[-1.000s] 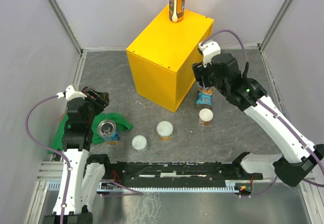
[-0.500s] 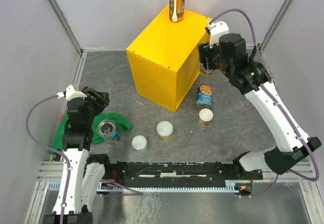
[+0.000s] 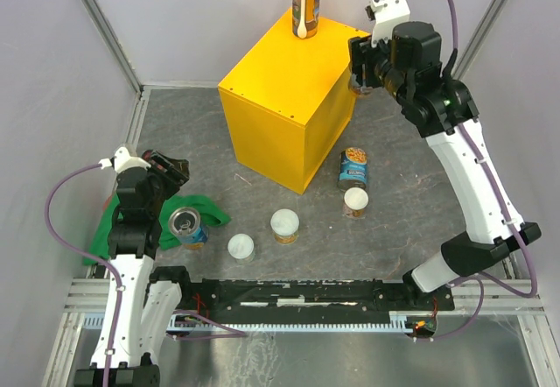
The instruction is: Place and organize the canned foods onto the counter
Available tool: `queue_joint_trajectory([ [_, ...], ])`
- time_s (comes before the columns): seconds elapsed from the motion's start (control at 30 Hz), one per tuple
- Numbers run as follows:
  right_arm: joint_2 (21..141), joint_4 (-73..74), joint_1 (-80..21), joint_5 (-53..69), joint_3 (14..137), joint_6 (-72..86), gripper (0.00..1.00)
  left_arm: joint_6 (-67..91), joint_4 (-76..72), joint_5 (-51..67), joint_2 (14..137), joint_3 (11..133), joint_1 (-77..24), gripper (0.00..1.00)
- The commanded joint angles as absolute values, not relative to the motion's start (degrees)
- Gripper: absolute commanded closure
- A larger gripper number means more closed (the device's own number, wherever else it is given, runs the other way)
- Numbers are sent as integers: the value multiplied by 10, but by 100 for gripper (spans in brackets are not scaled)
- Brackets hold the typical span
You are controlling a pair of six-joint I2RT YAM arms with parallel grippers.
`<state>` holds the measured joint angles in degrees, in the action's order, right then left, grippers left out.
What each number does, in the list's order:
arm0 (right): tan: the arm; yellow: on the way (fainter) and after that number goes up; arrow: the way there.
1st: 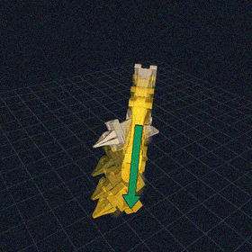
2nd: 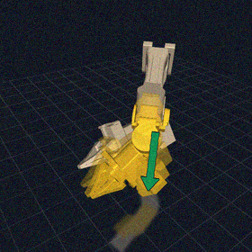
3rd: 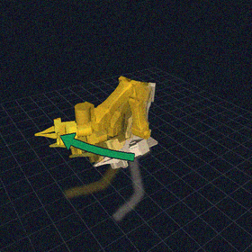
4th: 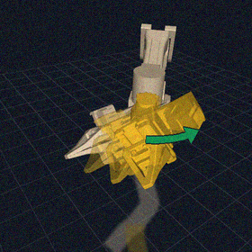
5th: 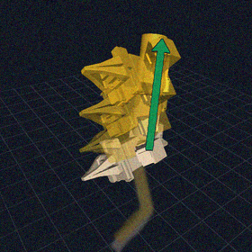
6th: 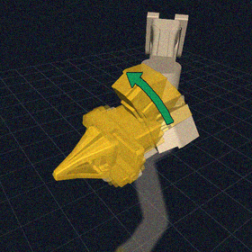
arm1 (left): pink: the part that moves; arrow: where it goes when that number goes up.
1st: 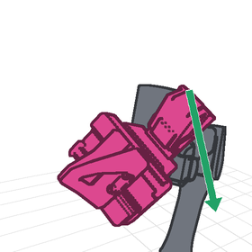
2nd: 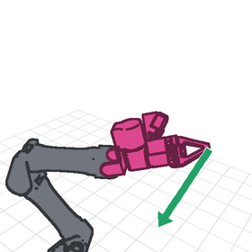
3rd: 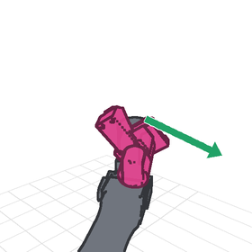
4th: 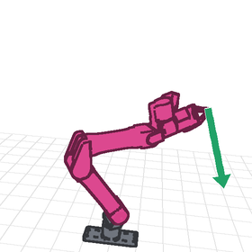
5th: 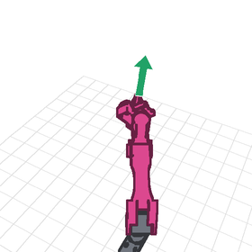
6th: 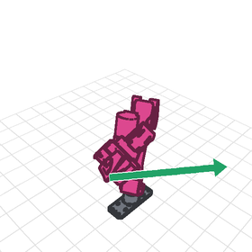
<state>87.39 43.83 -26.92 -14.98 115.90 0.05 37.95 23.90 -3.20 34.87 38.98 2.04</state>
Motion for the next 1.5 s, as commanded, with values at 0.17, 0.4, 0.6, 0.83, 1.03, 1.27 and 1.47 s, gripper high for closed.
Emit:
queue_joint_trajectory([
  [0.17,895,369,-253,-156,1290,-30,99,363,232,-56,341,390,18,29],
  [0.4,917,367,-243,-146,1335,-26,99,368,233,-53,342,380,18,29],
  [0.6,943,360,-237,-129,1371,-13,99,374,238,-54,332,371,18,29],
  [0.83,977,350,-233,-106,1402,3,99,379,239,-55,331,369,19,29],
  [1.03,999,335,-232,-96,1425,8,99,383,236,-55,329,361,18,29],
  [1.27,1024,329,-233,-89,1448,10,99,384,224,-53,337,354,19,29],
  [1.47,1044,327,-232,-89,1463,10,99,385,215,-53,339,345,18,29],
])
